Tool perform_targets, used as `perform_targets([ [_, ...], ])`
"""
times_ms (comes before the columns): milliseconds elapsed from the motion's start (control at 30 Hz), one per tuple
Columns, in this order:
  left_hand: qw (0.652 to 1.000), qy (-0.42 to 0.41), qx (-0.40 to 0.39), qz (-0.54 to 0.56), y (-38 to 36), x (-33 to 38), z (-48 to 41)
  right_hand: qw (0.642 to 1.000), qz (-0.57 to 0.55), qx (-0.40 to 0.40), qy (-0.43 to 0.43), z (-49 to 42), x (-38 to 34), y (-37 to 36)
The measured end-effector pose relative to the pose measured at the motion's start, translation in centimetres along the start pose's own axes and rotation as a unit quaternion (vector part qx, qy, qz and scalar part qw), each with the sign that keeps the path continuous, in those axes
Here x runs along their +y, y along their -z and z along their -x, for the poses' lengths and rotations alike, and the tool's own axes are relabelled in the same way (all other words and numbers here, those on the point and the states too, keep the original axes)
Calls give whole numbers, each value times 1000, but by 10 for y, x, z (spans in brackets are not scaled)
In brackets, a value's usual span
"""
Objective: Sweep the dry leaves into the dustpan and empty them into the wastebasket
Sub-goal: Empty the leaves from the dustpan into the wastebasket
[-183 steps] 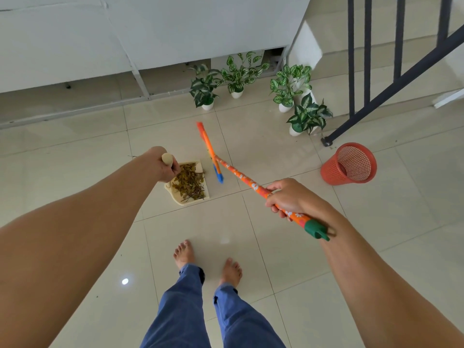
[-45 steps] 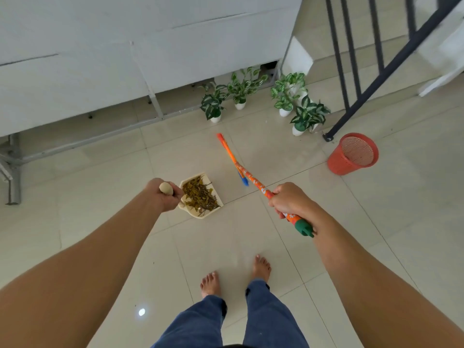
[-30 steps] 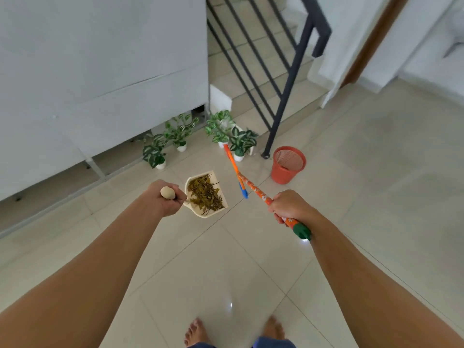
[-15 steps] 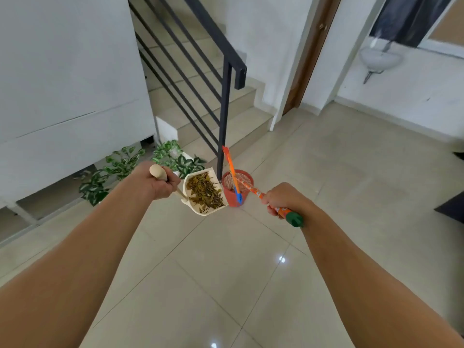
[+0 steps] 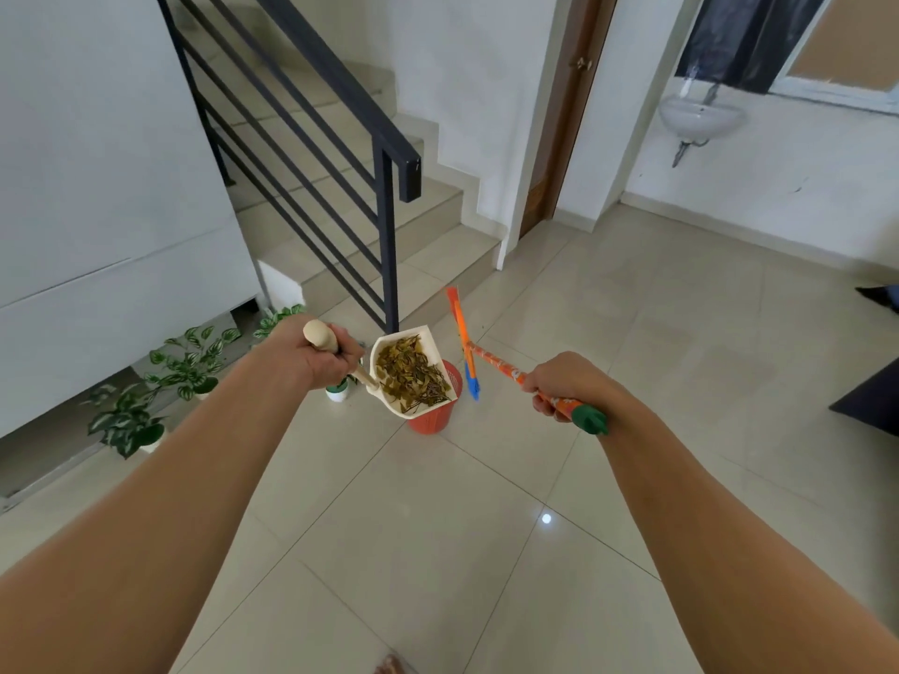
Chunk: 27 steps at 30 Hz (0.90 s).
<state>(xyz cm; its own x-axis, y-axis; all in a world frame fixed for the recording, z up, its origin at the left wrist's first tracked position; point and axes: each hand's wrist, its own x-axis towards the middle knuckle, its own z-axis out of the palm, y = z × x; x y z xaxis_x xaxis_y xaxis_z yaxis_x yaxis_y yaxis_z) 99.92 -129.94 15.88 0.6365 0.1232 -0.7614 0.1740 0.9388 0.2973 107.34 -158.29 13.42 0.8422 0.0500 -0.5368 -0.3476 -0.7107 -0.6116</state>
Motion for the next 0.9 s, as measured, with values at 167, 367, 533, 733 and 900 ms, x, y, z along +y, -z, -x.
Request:
perform_targets([
  [167,1000,13,14,-15,-26,12,-47,999,-35,4,-7,-40,-11,16],
  [367,999,-3,26,-40,-51,13,-89,994,-104,-7,-18,-86,-18,15],
  [533,993,-20,29,-113,-60,-4,-118,993,-113,-26,-31,-130,-20,22],
  [733,972,-42,58,-225,-69,-53,-140,994,-80,-67,-34,-178,-18,43],
  [900,946,-78,89,-302,-77,-92,-151,992,-85,-87,-20,-197,-10,63],
])
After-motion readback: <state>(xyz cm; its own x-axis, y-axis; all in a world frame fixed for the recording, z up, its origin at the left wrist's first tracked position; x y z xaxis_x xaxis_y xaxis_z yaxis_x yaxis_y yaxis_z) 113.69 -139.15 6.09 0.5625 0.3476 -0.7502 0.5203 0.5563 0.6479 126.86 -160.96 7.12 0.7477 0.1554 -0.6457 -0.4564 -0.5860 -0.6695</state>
